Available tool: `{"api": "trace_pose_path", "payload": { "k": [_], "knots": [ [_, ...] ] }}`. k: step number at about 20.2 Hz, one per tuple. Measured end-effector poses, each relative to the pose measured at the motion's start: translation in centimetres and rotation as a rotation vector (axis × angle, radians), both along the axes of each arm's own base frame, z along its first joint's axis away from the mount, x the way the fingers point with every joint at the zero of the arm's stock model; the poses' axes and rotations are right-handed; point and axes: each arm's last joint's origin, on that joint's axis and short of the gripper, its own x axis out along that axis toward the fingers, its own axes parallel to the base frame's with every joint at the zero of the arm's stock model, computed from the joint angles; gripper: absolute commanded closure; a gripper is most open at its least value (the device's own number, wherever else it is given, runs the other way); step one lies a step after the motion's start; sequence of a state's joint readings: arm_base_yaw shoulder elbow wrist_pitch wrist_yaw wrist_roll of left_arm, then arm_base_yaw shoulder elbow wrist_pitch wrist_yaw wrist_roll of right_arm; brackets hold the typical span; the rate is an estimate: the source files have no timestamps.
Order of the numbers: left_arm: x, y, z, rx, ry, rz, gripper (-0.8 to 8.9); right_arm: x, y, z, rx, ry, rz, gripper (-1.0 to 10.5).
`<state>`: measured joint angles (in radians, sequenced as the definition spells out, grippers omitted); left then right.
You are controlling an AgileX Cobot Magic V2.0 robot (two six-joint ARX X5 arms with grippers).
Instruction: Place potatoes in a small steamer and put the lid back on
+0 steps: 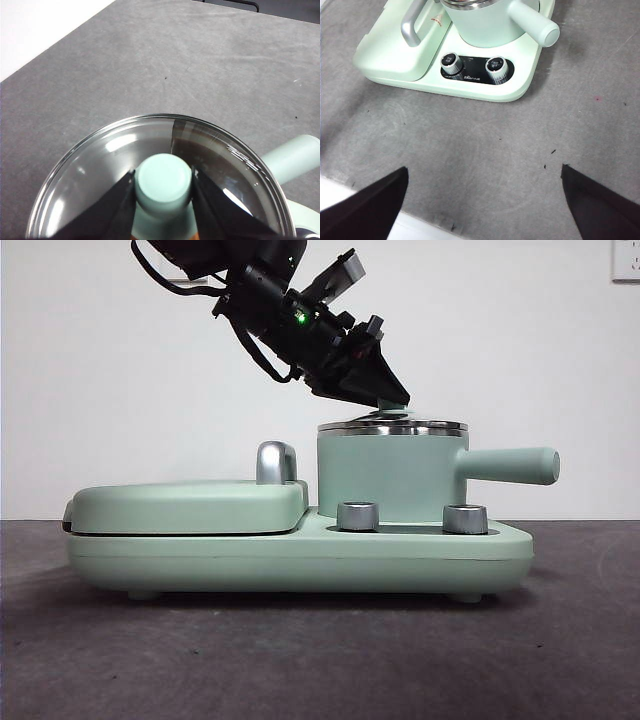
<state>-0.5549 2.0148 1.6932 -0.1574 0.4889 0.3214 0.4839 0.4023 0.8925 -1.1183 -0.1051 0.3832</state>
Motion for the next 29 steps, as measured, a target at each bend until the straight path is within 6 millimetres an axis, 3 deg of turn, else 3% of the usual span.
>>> {"api": "trace_pose_path", "payload": {
  "k": [4, 12, 18, 22, 25, 29],
  "knots": [
    [0.0, -0.1, 0.2, -0.007, -0.015, -0.001, 4.66, 0.0, 0.0, 0.0, 0.0, 0.0, 0.0, 4.7],
    [-0.6, -0.9, 0.5, -0.016, 0.026, -0.009, 4.35, 0.0, 0.0, 0.0, 0.001, -0.001, 0.0, 4.7],
    [-2.2, 0.0, 4.6, -0.021, 0.155, 0.035, 4.39, 0.0, 0.0, 0.0, 0.002, -0.003, 0.0, 4.7],
    [-4.9, 1.8, 9.2, 0.028, 0.247, 0.047, 4.39, 0.0, 0.0, 0.1, 0.006, -0.01, 0.0, 4.7],
    [-7.1, 3.3, 11.4, 0.083, 0.333, 0.055, 4.39, 0.1, 0.0, 0.2, 0.011, -0.02, 0.0, 4.7],
    [-9.5, 4.8, 12.1, 0.164, 0.453, 0.064, 4.39, 0.2, 0.1, 0.4, 0.022, -0.041, 0.002, 4.7]
  ]
}}
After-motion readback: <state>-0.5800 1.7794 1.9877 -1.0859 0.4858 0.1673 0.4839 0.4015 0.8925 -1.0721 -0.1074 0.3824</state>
